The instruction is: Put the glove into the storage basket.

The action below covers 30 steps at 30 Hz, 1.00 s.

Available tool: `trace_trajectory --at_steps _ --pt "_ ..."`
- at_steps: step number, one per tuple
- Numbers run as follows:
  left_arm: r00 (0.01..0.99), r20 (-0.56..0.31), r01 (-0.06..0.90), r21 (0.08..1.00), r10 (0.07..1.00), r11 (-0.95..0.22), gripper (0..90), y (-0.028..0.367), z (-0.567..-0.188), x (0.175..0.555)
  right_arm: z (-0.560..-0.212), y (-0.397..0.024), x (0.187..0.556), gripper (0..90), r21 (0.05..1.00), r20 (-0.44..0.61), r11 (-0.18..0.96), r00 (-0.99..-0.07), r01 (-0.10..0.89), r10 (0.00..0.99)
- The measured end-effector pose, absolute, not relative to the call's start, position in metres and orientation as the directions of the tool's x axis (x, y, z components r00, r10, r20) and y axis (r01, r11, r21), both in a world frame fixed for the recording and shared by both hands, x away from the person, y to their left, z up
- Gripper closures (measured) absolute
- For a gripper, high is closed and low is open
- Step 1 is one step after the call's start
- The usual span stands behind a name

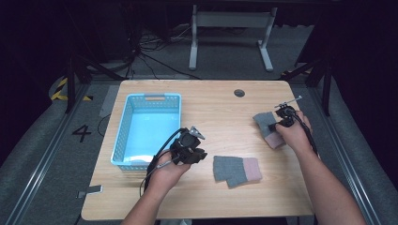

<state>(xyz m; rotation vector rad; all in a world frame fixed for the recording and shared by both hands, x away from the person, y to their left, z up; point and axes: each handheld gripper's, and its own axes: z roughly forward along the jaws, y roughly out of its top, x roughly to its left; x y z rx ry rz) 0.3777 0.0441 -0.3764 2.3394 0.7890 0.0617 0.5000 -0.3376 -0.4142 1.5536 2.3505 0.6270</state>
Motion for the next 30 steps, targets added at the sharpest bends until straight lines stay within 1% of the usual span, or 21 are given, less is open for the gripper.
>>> trace_trajectory --at_steps 11,23,30 --pt "0.825 -0.157 0.515 0.606 0.543 -0.607 79.5 0.041 -0.375 0.378 -0.388 -0.34 0.481 85.2 0.538 0.066 0.318 -0.415 0.781 0.907" --pt "0.824 -0.161 0.516 0.609 0.543 -0.602 79.4 0.042 -0.373 0.378 -0.361 -0.323 0.458 84.9 0.556 0.064 0.405 -0.523 0.726 0.85" --pt "0.822 -0.161 0.516 0.617 0.547 -0.594 79.2 0.044 -0.371 0.378 -0.35 -0.31 0.44 84.7 0.553 0.055 0.48 -0.605 0.681 0.795"
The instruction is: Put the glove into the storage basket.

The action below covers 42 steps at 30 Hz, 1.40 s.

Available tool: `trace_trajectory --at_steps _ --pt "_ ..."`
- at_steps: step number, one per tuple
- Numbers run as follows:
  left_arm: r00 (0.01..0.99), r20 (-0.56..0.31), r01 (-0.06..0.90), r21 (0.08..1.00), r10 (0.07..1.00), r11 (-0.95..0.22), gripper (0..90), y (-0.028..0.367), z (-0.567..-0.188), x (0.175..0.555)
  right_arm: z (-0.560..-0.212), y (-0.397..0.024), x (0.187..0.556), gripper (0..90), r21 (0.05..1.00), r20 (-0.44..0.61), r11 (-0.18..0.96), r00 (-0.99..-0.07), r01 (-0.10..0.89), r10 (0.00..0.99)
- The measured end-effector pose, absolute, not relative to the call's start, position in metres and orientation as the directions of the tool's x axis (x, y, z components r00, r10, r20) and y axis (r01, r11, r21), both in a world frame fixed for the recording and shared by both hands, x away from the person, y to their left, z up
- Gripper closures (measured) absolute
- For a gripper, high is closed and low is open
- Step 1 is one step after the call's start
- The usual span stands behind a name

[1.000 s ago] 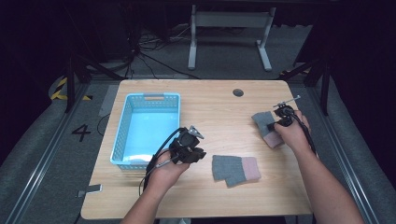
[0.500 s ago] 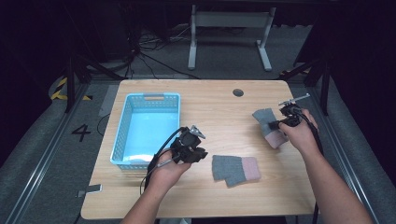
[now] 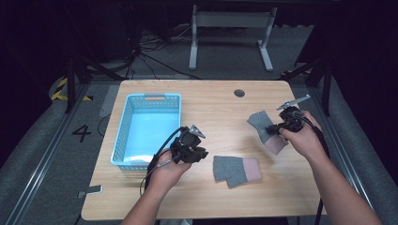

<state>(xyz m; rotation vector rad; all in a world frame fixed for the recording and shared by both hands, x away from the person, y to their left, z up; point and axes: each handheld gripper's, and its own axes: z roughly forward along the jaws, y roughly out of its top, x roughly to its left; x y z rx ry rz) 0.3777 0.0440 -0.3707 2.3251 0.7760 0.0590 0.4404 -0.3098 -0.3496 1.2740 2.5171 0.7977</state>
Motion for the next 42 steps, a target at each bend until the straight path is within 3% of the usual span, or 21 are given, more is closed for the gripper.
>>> trace_trajectory --at_steps 21,33,42 --pt "0.814 -0.161 0.525 0.614 0.558 -0.59 79.2 0.05 -0.369 0.372 -0.335 -0.271 0.392 84.3 0.554 0.041 0.63 -0.774 0.544 0.632" --pt "0.818 -0.159 0.522 0.611 0.553 -0.595 79.2 0.049 -0.369 0.373 -0.347 -0.253 0.368 83.8 0.58 0.076 0.657 -0.835 0.481 0.545" --pt "0.819 -0.161 0.521 0.611 0.551 -0.596 79.2 0.047 -0.369 0.373 -0.359 -0.241 0.362 82.9 0.536 0.055 0.72 -0.87 0.44 0.49"
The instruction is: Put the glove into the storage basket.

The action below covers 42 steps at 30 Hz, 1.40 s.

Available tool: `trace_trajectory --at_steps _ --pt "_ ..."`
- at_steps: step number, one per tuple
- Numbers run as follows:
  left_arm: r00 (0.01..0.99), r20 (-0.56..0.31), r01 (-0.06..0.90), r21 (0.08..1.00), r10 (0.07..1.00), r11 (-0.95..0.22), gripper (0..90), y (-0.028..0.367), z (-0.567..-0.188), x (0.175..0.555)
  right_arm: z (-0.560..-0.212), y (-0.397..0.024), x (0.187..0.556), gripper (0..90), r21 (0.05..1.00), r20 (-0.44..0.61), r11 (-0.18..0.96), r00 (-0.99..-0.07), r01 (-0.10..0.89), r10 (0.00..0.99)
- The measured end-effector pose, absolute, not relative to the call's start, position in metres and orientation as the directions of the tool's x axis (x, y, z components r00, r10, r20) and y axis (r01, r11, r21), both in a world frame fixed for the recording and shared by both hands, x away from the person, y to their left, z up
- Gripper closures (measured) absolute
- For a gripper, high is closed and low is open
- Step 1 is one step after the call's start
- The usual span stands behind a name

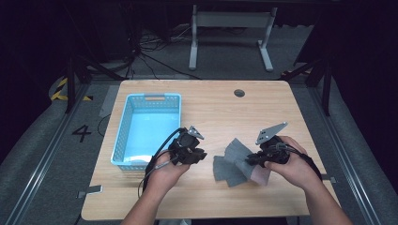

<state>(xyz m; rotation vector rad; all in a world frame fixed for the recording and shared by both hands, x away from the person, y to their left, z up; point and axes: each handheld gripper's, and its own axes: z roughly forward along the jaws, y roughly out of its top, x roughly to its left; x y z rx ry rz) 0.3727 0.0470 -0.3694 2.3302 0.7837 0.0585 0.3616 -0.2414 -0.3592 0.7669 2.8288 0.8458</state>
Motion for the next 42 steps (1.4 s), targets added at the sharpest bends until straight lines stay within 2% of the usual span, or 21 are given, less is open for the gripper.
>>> trace_trajectory --at_steps 19,24,25,27,28,35,42 --pt "0.83 -0.171 0.522 0.576 0.531 -0.629 79.2 0.039 -0.376 0.369 -0.397 -0.218 0.369 82.6 0.414 0.033 0.796 -0.882 0.441 0.471" --pt "0.83 -0.177 0.526 0.564 0.53 -0.637 79.2 0.039 -0.379 0.367 -0.404 -0.215 0.37 77.2 0.405 0.036 0.798 -0.88 0.446 0.473" --pt "0.83 -0.18 0.528 0.56 0.528 -0.639 79.1 0.039 -0.379 0.367 -0.405 -0.215 0.37 75.6 0.41 0.037 0.796 -0.88 0.445 0.473" --pt "0.832 -0.19 0.529 0.553 0.521 -0.643 78.4 0.039 -0.381 0.366 -0.404 -0.215 0.37 63.7 0.446 0.028 0.784 -0.882 0.432 0.471" --pt "0.831 -0.192 0.531 0.551 0.522 -0.643 78.2 0.039 -0.381 0.366 -0.402 -0.216 0.369 62.1 0.466 0.032 0.769 -0.876 0.439 0.481" --pt "0.839 -0.196 0.523 0.552 0.508 -0.65 77.3 0.037 -0.381 0.365 -0.382 -0.235 0.364 61.3 0.533 0.04 0.708 -0.85 0.462 0.525" --pt "0.845 -0.196 0.514 0.553 0.498 -0.656 75.3 0.034 -0.38 0.36 -0.375 -0.261 0.36 63.2 0.553 0.037 0.663 -0.81 0.504 0.585"
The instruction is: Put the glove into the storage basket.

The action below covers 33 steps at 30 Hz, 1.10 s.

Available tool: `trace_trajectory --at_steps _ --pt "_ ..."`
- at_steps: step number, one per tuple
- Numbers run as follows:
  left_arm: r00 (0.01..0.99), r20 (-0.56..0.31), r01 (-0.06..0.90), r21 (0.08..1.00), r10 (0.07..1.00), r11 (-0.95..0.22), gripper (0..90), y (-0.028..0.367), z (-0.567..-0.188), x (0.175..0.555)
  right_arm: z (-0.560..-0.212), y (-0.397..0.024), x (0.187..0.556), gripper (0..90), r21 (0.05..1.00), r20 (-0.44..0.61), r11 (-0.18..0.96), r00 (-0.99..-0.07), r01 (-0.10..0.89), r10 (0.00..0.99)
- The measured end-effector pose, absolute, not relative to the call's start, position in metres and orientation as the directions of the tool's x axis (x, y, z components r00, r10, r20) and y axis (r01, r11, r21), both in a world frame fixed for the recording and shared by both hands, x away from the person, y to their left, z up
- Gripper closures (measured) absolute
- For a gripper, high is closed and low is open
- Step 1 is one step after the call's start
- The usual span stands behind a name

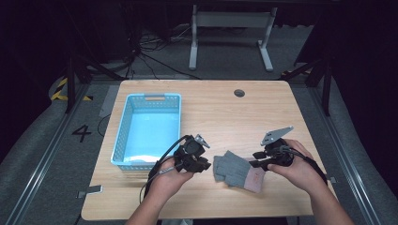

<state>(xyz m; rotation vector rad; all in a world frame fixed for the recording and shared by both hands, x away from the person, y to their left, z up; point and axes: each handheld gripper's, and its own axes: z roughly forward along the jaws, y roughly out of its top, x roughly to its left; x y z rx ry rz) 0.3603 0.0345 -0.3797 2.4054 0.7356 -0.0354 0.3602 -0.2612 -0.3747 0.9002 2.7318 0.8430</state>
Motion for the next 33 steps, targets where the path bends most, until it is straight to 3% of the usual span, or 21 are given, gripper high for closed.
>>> trace_trajectory --at_steps 11,26,33 --pt "0.862 -0.186 0.491 0.537 0.472 -0.686 70.9 0.027 -0.383 0.358 -0.376 -0.294 0.363 64.8 0.499 0.086 0.635 -0.763 0.589 0.641" --pt "0.851 -0.226 0.523 0.454 0.475 -0.721 72.2 0.006 -0.404 0.362 -0.386 -0.305 0.363 65.2 0.404 0.083 0.686 -0.771 0.605 0.632" --pt "0.873 -0.187 0.485 0.435 0.451 -0.758 72.8 -0.004 -0.418 0.367 -0.389 -0.306 0.361 65.0 0.394 0.088 0.69 -0.772 0.608 0.63"
